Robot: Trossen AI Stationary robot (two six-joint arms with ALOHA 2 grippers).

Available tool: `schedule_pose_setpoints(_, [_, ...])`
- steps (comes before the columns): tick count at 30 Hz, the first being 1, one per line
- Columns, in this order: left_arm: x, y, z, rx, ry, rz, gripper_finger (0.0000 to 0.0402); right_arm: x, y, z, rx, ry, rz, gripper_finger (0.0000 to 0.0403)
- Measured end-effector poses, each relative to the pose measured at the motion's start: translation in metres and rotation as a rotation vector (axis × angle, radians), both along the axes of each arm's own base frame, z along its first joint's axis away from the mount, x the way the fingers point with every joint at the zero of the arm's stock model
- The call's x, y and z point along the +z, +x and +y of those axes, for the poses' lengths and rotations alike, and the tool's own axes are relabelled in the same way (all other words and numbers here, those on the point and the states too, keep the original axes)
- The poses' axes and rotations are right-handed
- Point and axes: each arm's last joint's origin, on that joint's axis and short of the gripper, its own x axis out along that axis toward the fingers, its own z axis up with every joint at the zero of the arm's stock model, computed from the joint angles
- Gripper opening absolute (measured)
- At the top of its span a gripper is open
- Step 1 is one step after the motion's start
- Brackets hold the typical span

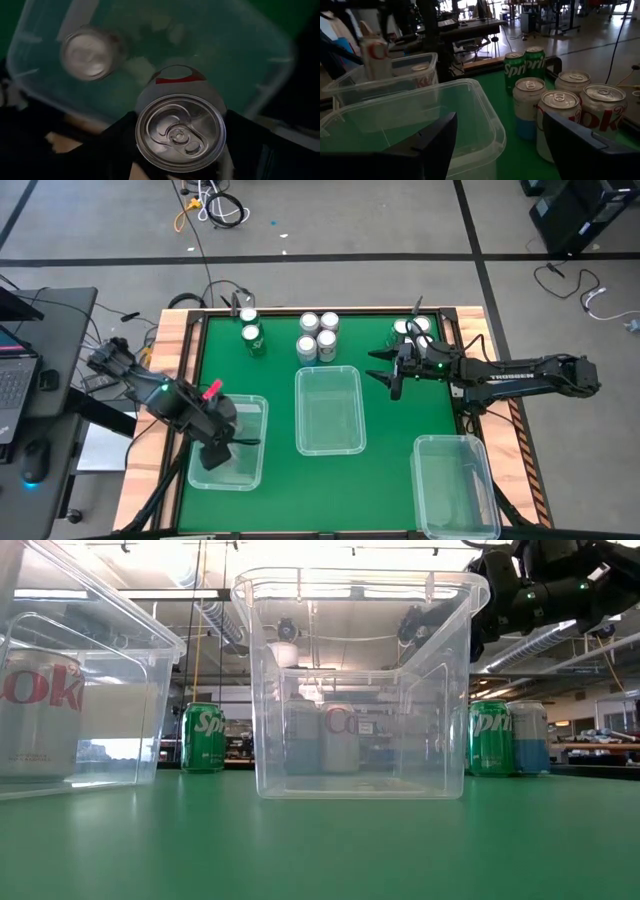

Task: Sort soda cans
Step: Put the silver soda can into the bottom left transparent bin

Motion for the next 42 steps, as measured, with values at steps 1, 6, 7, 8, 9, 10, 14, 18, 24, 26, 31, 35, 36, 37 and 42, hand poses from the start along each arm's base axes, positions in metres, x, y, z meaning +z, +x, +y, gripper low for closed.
schedule_pose_setpoints(1, [-0.006,-0.003,0.002,0.001,0.011,0.022,0.0251,0.000,0.000,0.000,0.000,0.000,0.000,0.0279])
schedule_pose_setpoints(6, [-0.039,-0.007,0.004,-0.044,0.058,0.129,0.0251,0.000,0.000,0.000,0.000,-0.001,0.000,0.0277])
schedule_pose_setpoints(7, [-0.045,-0.007,0.004,-0.055,0.076,0.143,0.0251,0.000,0.000,0.000,0.000,-0.001,0.000,0.0278])
schedule_pose_setpoints(8, [-0.050,-0.008,0.005,-0.064,0.103,0.157,0.0251,0.000,0.000,0.000,0.000,-0.001,0.000,0.0279])
schedule_pose_setpoints(9, [-0.055,-0.009,0.006,-0.072,0.126,0.170,0.0251,0.000,0.000,0.000,0.000,-0.001,0.000,0.0279])
schedule_pose_setpoints(10, [-0.059,-0.010,0.007,-0.073,0.141,0.184,0.0251,0.000,0.000,0.000,0.000,-0.001,0.000,0.0280])
schedule_pose_setpoints(14, [-0.068,-0.012,0.008,-0.068,0.151,0.216,0.0251,0.000,0.000,0.000,-0.001,0.006,-0.002,0.0279])
schedule_pose_setpoints(18, [-0.072,-0.012,0.008,-0.063,0.151,0.236,0.0251,0.000,0.000,0.000,-0.001,0.007,-0.002,0.0274])
schedule_pose_setpoints(24, [-0.082,-0.013,0.009,-0.068,0.174,0.269,0.0251,0.000,0.000,0.000,-0.001,0.010,-0.002,0.0273])
schedule_pose_setpoints(26, [-0.087,-0.014,0.010,-0.061,0.184,0.284,0.0251,0.000,0.000,0.001,0.001,0.011,-0.002,0.0274])
schedule_pose_setpoints(31, [-0.095,-0.017,0.011,-0.057,0.210,0.313,0.0251,0.000,0.001,0.003,0.014,0.010,-0.002,0.0271])
schedule_pose_setpoints(35, [-0.101,-0.019,0.013,-0.051,0.225,0.325,0.0251,0.000,0.001,0.005,0.025,0.010,-0.002,0.0268])
schedule_pose_setpoints(36, [-0.102,-0.019,0.013,-0.049,0.228,0.328,0.0251,0.000,0.001,0.005,0.026,0.010,-0.002,0.0268])
schedule_pose_setpoints(37, [-0.104,-0.019,0.013,-0.047,0.229,0.333,0.0256,0.000,0.001,0.006,0.028,0.010,-0.002,0.0268])
schedule_pose_setpoints(42, [-0.113,-0.021,0.013,-0.047,0.217,0.349,0.0293,0.000,0.001,0.007,0.034,0.011,-0.002,0.0270])
